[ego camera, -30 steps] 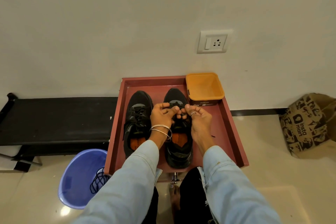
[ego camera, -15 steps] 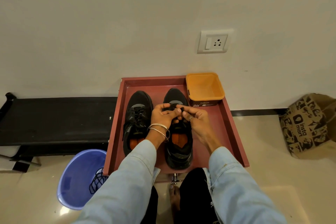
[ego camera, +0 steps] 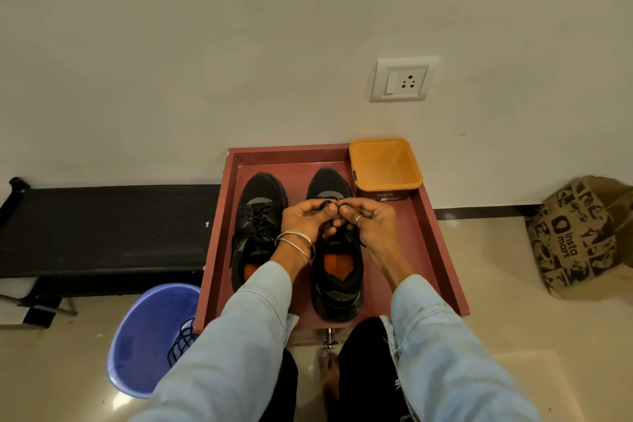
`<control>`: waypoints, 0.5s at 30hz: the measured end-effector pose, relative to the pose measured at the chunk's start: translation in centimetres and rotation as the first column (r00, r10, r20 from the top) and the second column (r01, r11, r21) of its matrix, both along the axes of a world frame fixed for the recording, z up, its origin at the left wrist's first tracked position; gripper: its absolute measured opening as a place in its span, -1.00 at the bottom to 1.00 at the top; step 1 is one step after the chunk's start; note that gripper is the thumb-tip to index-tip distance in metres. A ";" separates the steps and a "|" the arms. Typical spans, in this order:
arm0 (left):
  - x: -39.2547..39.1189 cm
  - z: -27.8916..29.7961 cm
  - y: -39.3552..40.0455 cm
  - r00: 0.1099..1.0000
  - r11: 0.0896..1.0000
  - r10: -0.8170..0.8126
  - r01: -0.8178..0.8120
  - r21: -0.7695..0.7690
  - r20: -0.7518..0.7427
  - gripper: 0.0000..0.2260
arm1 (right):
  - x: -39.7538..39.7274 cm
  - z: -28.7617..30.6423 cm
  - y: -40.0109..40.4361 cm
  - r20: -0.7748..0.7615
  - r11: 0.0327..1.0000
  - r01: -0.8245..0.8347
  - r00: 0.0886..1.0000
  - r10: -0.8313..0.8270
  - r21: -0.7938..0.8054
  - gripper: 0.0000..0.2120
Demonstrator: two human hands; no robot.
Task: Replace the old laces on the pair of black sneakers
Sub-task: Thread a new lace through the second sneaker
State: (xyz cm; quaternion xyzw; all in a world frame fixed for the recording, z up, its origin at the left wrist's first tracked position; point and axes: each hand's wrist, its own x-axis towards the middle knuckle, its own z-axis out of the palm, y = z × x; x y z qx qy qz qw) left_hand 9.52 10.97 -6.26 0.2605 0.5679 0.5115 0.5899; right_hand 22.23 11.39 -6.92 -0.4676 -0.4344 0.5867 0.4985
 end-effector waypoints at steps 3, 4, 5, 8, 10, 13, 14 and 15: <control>-0.2 0.1 0.1 0.987 0.997 -0.030 0.041 0.067 -0.157 -0.88 | -0.2 0.2 0.0 0.023 0.993 0.103 0.995 -0.102 -0.063 -0.90; -0.2 0.1 0.1 0.974 0.993 -0.046 0.069 0.094 -0.223 -0.88 | -0.2 0.4 0.1 0.025 0.990 0.118 0.993 -0.117 -0.082 -0.90; -0.3 0.2 0.1 0.955 0.988 -0.060 0.098 0.117 -0.292 -0.88 | -0.2 0.5 0.2 0.024 0.987 0.121 0.993 -0.119 -0.106 -0.91; -0.5 0.5 0.1 0.888 0.969 -0.075 0.173 0.178 -0.454 -0.89 | -0.4 0.8 0.6 0.015 0.979 0.112 0.994 -0.111 -0.171 -0.94; -0.5 0.7 0.1 0.839 0.959 -0.071 0.207 0.195 -0.539 -0.88 | -0.5 1.0 0.7 0.024 0.976 0.106 0.994 -0.104 -0.189 -0.93; -0.7 0.8 0.3 0.772 0.944 -0.052 0.245 0.222 -0.634 -0.87 | -0.7 1.2 0.9 0.081 0.978 0.060 0.996 -0.044 -0.200 -0.93; -0.8 0.8 0.3 0.753 0.934 -0.044 0.263 0.240 -0.657 -0.86 | -0.8 1.2 1.0 0.126 0.979 0.049 0.992 -0.024 -0.199 -0.92; -0.8 0.8 0.3 0.735 0.921 -0.036 0.287 0.262 -0.677 -0.86 | -0.8 1.2 1.1 0.179 0.982 0.045 0.984 -0.012 -0.186 -0.91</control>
